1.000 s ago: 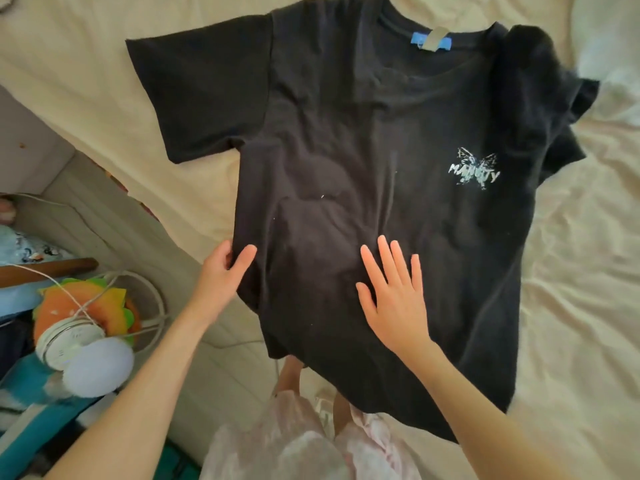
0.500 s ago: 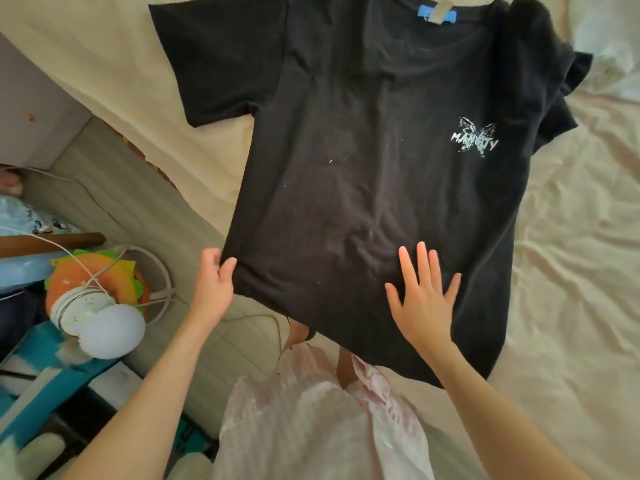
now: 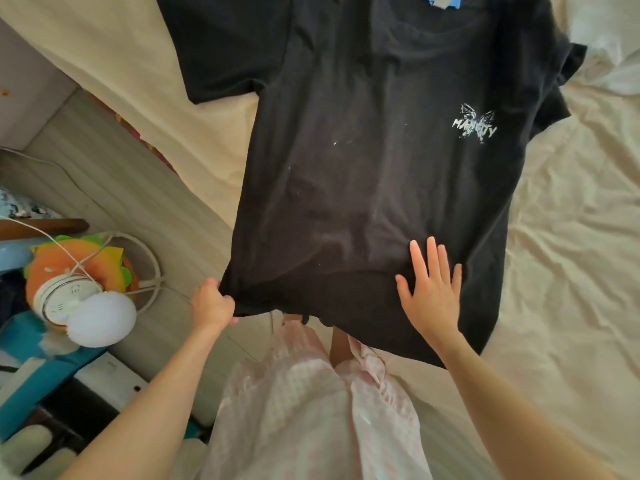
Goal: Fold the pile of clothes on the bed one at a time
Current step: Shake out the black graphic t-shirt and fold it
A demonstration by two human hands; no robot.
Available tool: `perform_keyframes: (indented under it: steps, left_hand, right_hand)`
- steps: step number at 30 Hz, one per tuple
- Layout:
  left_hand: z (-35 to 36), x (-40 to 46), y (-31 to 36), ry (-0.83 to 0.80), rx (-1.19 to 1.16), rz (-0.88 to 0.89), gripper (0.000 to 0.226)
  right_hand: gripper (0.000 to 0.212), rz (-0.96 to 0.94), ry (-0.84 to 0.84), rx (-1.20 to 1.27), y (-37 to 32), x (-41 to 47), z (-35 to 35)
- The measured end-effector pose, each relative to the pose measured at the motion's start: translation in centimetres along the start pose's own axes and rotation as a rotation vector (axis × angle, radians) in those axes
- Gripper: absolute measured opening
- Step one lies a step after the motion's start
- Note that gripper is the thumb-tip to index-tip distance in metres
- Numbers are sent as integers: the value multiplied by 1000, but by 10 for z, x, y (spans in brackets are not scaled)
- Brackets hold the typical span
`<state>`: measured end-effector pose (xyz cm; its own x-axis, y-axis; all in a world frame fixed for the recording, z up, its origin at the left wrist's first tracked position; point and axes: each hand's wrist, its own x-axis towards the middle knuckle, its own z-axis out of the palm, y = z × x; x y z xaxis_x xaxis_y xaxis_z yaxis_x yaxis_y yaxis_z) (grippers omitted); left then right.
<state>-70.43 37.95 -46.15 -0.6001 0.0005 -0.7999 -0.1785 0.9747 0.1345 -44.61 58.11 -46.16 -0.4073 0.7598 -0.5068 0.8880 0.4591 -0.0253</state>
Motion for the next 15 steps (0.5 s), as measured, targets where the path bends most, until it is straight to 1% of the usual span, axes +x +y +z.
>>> perform_keyframes:
  steps: [2, 3, 5, 7, 9, 10, 12, 15]
  left_hand:
    - [9, -2, 14, 105, 88, 48, 39]
    - [13, -6, 23, 139, 138, 110, 48]
    - [22, -15, 38, 183, 227, 326, 57]
    - [36, -26, 52, 213, 324, 590, 56]
    - [53, -38, 67, 199, 466, 797, 59]
    - [62, -44, 74, 164, 551, 857, 62]
    - [81, -53, 84, 75, 711, 927, 67]
    - [100, -65, 94, 14, 833, 956, 68]
  right_hand:
    - [57, 41, 48, 51, 5, -6, -2]
    - [54, 80, 78, 79, 10, -10, -4]
    - [49, 207, 141, 189, 25, -17, -6]
    - [46, 400, 200, 408, 43, -21, -9]
    - [45, 608, 212, 592, 60, -25, -9]
    - [44, 682, 184, 634, 67, -27, -8]
    - [39, 767, 76, 722, 81, -31, -7]
    - [22, 827, -133, 905, 102, -37, -9]
